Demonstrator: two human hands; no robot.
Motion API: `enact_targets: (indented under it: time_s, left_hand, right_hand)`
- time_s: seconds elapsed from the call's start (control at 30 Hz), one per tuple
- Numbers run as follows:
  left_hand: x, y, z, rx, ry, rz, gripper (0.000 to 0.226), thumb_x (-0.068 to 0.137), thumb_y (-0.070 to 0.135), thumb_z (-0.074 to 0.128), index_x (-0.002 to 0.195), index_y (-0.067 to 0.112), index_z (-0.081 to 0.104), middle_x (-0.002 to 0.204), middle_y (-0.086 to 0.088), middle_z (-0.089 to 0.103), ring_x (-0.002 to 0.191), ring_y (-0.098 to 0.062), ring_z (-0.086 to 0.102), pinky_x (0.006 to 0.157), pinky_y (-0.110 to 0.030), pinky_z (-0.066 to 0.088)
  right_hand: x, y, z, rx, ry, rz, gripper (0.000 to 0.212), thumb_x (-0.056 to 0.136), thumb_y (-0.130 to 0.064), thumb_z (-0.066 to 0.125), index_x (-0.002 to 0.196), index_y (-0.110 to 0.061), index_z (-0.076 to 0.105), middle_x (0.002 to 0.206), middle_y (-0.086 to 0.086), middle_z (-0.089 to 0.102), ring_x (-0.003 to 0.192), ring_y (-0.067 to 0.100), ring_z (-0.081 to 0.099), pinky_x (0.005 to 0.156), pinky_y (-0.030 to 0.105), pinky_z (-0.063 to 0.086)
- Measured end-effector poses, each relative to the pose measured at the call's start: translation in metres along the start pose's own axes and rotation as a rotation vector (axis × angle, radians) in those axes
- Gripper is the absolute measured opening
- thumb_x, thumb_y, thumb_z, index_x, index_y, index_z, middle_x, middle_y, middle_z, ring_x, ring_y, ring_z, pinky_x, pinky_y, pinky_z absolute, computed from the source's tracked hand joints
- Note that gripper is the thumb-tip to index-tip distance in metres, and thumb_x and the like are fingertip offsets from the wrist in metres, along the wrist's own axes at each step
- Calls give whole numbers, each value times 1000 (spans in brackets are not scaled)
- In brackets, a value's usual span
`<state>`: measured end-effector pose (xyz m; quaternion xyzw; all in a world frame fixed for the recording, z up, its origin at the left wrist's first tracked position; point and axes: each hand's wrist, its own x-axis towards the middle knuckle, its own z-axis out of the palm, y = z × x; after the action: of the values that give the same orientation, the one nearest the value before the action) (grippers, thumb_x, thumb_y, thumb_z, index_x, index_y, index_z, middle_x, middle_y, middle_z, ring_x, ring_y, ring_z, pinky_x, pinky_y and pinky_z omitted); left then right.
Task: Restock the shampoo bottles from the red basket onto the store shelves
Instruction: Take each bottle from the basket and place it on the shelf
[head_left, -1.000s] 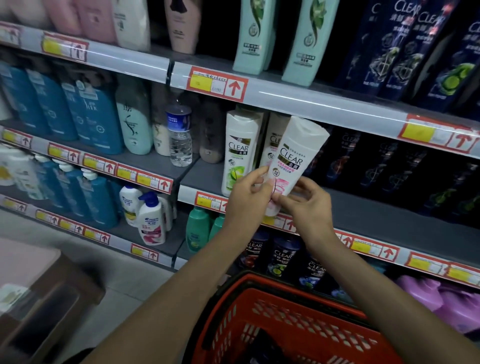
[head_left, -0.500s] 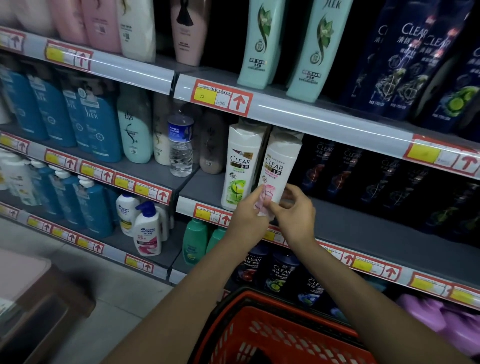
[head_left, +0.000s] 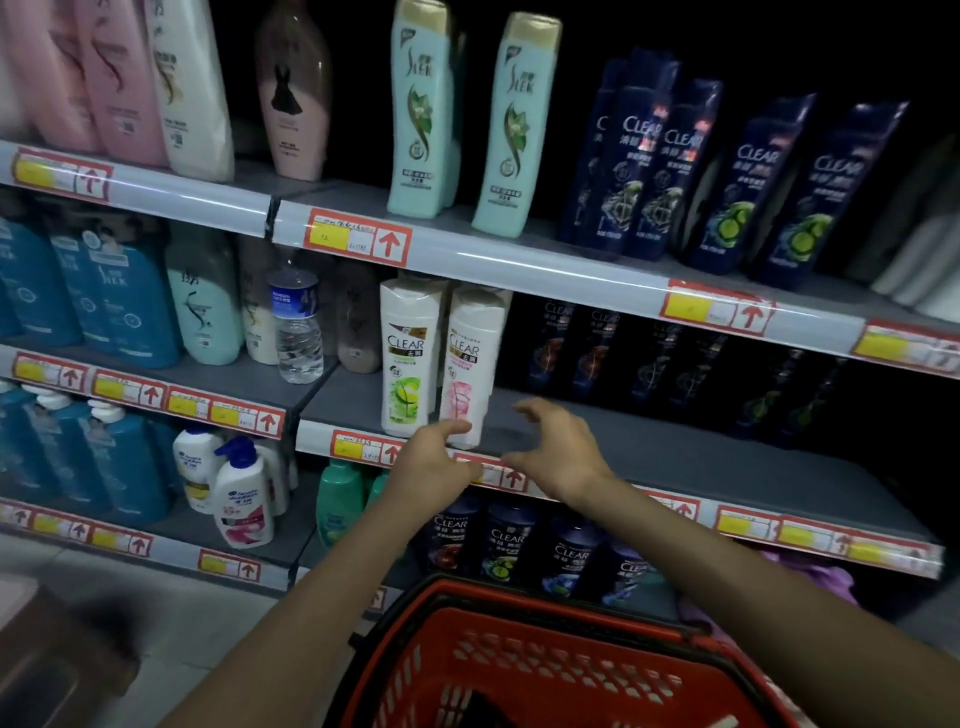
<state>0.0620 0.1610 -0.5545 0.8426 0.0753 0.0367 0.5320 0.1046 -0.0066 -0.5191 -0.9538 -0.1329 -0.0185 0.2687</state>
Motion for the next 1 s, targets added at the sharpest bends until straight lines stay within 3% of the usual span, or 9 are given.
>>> enact_targets:
  time_s: [0.07,0.17,0.3,0.43,0.6,0.77,0.87,1.0]
  left_hand:
    - [-9,2,4,139,-39,57,65,86,31,78,146,25,55,145,-2,56,108,-12,63,93,-28,48]
    - [-23,5,14,413,-94,160,83,76,70,62,150,37,46,153,2,51,133,-20,54,108,-40,48]
    - [-47,8,29,803,-233,219,106,75,90,46,163,43,10,172,-2,10,158,-27,11,124,-59,18]
    - [-75,5,48,962,-417,209,109,79,92,43,162,43,-10,173,0,-14,159,-28,-13,123,-64,-1]
    - [-101,-21,73,1043,-599,180,110,77,95,40,160,46,-14,171,1,-22,158,-31,-18,123,-64,-7]
    - [-122,-57,103,1090,-795,65,110,78,92,45,160,47,-14,170,1,-25,157,-34,-19,123,-65,-6]
    - [-137,-86,117,1143,-906,11,111,78,91,47,158,49,-17,169,2,-29,156,-33,-21,123,-65,-5]
    - [-162,-125,133,1253,-993,14,112,77,94,44,155,50,-23,167,3,-32,157,-38,-16,123,-66,0]
  right_hand:
    - [-18,8,-17,-69,-55,14,81,81,-32,85,151,-22,45,152,5,47,138,23,47,109,31,42]
    - [-47,21,-39,-177,-141,52,99,77,-48,85,157,-24,33,154,9,36,140,27,42,113,36,39]
    - [-86,46,-57,-402,-231,82,124,67,-71,79,163,-28,13,165,15,13,156,34,4,126,55,11]
    - [-133,79,-58,-401,-316,67,134,64,-75,79,162,-36,-2,170,11,-10,156,35,-18,126,57,-3]
    - [-200,120,-30,-406,-514,46,135,63,-75,78,162,-38,-7,169,10,-19,154,32,-24,126,53,-5]
    - [-254,162,31,-487,-765,116,132,67,-83,68,163,-32,-7,168,11,-25,150,36,-34,124,60,-8]
    - [-263,176,56,-658,-906,64,121,75,-68,73,164,-29,0,169,12,-18,151,41,-30,123,59,-11]
    - [-274,202,70,-804,-950,53,102,90,-43,68,164,-29,0,169,18,-17,151,45,-25,124,60,-4]
